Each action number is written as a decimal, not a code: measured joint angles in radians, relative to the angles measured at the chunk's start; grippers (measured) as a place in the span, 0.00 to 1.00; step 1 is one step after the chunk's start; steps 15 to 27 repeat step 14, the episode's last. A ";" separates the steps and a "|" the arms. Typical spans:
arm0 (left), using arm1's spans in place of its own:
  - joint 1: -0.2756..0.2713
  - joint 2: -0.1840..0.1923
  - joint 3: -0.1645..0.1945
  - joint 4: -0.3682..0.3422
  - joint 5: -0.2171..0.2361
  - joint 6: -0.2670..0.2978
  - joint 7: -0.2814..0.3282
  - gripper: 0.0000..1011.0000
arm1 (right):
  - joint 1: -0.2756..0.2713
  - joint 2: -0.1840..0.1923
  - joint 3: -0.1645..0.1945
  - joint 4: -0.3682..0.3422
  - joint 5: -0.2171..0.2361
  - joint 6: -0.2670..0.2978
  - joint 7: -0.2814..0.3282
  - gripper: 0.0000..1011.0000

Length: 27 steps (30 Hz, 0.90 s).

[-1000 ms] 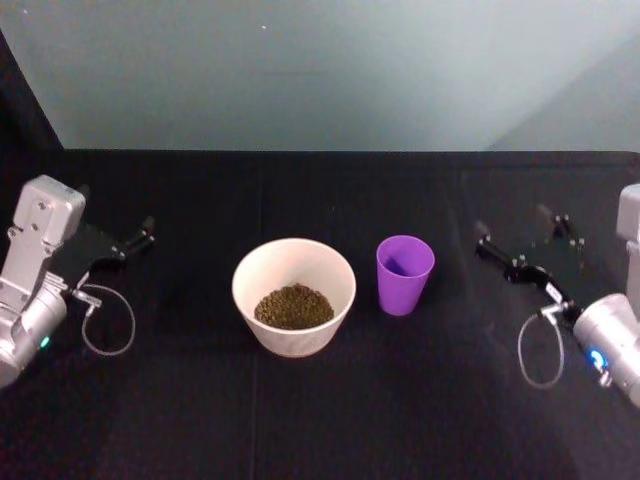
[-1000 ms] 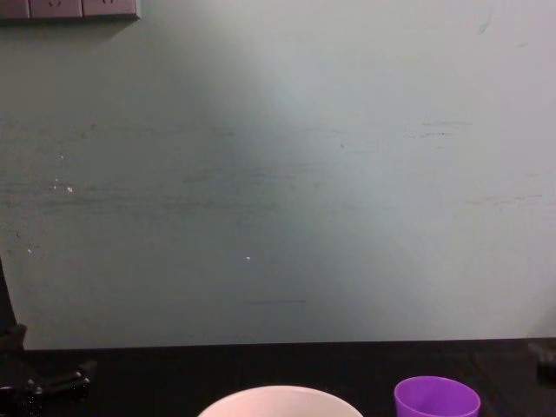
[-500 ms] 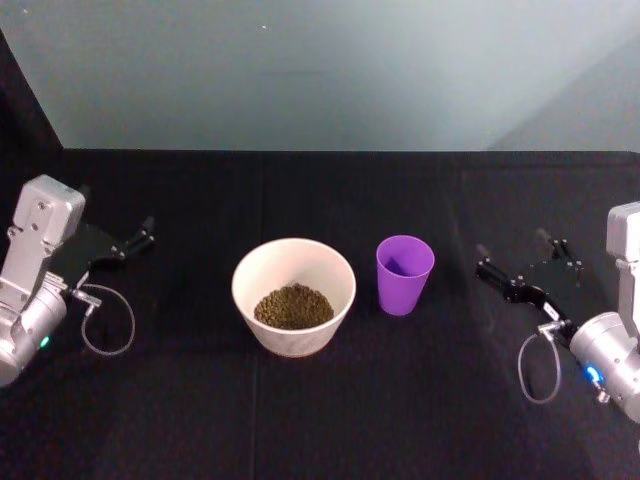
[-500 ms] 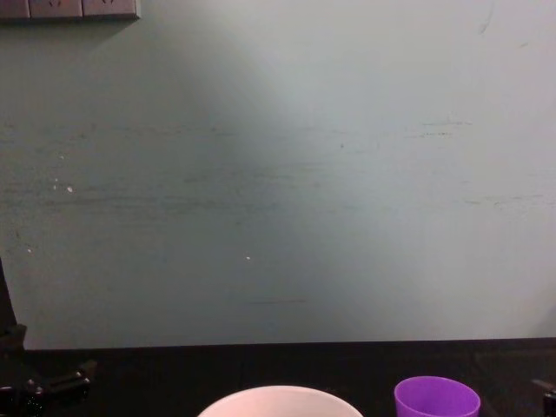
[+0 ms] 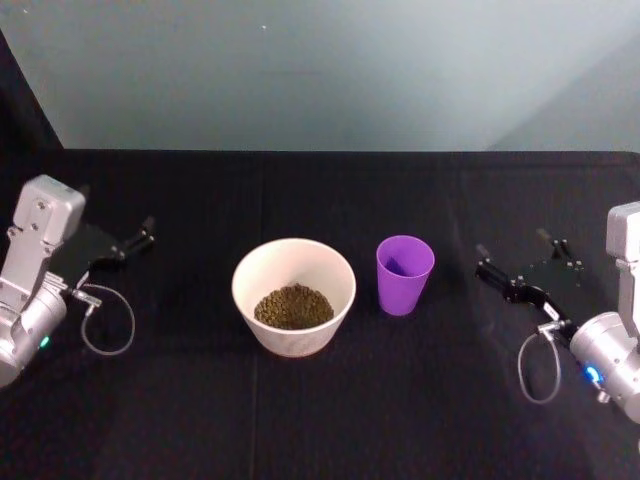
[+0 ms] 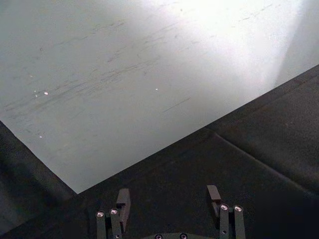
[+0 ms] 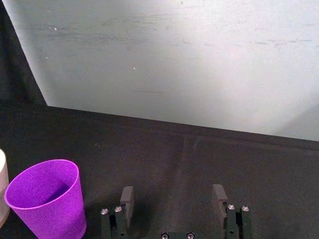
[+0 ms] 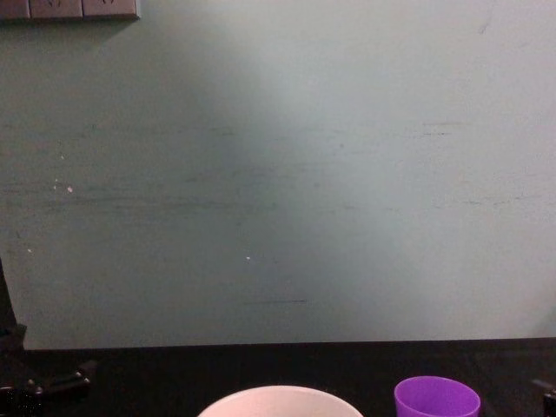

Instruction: Pick up the cup and pour the mung beans from the cup into the bowl.

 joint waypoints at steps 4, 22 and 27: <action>0.000 0.000 0.000 0.000 0.000 0.000 0.000 0.99 | 0.000 0.000 0.000 0.000 0.000 0.000 0.000 0.99; 0.000 0.000 0.000 0.000 0.000 0.000 0.000 0.99 | 0.000 0.000 0.000 0.000 0.000 -0.001 0.000 0.99; 0.000 0.000 0.000 0.000 0.000 0.000 0.000 0.99 | 0.000 0.000 0.000 0.000 0.000 -0.001 0.000 0.99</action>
